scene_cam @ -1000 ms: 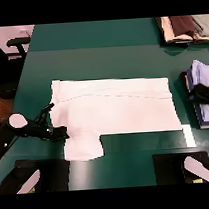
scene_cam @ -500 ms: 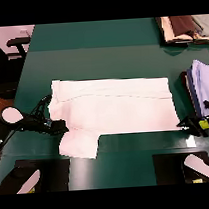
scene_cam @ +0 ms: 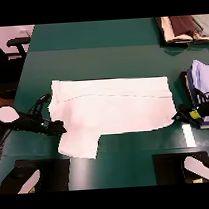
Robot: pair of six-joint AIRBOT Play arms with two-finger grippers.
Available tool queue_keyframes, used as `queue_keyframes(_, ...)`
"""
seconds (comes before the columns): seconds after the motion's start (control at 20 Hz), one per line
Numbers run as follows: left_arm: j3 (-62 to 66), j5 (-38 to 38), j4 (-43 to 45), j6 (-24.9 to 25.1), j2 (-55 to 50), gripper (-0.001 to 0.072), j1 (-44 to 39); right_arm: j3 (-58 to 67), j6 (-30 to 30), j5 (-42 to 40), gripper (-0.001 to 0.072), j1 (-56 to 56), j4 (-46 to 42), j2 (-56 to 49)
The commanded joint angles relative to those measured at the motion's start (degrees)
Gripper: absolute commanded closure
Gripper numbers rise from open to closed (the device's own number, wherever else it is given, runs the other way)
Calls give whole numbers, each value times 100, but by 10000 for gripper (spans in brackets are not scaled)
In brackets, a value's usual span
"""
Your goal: Fold the shirts.
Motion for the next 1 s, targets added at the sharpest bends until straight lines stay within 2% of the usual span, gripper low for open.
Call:
queue_keyframes(0.0, 149, -662, 361, -350, 737, 682, -2, 223, 0, 693, 694, 181, -704, 673)
queue_keyframes(0.15, 337, -1510, 297, -568, 1180, 681, -2, 286, -4, 1121, 695, 179, -1231, 1547)
queue_keyframes(0.25, 553, -1491, 376, -549, 1102, 682, -2, 304, 9, 951, 695, 275, -1231, 1858)
queue_keyframes(0.45, 1019, -79, 1172, -369, 385, 681, -2, 931, 146, 614, 695, 671, -1228, 1261)
queue_keyframes(0.7, 1915, 1746, 1462, -68, -1482, 679, 0, 2590, 448, 254, 695, 1211, -1215, -667)
queue_keyframes(0.85, 2577, 2557, 1458, 35, -2688, 679, 0, 3488, 439, 243, 693, 1239, -605, -1779)
queue_keyframes(0.95, 2920, 2811, 1456, 31, -3285, 679, 0, 3932, 439, 162, 694, 1239, -199, -2339)
